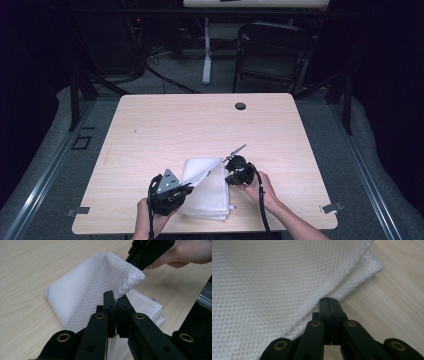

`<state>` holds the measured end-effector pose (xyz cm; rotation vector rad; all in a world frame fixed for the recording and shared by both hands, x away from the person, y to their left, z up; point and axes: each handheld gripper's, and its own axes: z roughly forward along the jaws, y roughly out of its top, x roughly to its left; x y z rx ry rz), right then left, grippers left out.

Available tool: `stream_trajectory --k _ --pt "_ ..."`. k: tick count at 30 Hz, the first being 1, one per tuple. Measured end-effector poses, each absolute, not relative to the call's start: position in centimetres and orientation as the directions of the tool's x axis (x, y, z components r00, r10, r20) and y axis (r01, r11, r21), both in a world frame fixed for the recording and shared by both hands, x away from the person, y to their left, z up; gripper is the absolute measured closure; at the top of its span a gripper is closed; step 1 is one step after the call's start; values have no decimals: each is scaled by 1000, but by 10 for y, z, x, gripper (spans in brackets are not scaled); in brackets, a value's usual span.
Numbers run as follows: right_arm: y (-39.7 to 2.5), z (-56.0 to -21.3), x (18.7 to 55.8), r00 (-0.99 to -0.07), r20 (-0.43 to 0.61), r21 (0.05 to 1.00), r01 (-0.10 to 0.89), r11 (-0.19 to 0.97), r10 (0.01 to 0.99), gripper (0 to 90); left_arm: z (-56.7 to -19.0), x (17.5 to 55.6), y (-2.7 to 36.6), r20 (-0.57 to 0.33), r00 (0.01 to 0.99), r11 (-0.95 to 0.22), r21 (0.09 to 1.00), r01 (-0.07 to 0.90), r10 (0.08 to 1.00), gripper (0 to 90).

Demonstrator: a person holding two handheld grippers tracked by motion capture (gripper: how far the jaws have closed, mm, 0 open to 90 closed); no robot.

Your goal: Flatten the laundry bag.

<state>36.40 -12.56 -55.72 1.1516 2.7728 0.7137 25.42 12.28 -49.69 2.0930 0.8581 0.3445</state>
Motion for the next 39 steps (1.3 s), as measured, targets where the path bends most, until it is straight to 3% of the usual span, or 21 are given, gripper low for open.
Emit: stream_trajectory --k 16,39 --pt "-126 -555 364 -737 87 405 641 652 670 900 -486 256 155 -66 653 -362 788 498 755 882" --pt "-125 -555 364 -736 85 412 640 649 672 900 -498 266 213 -93 537 -320 715 622 838 881"
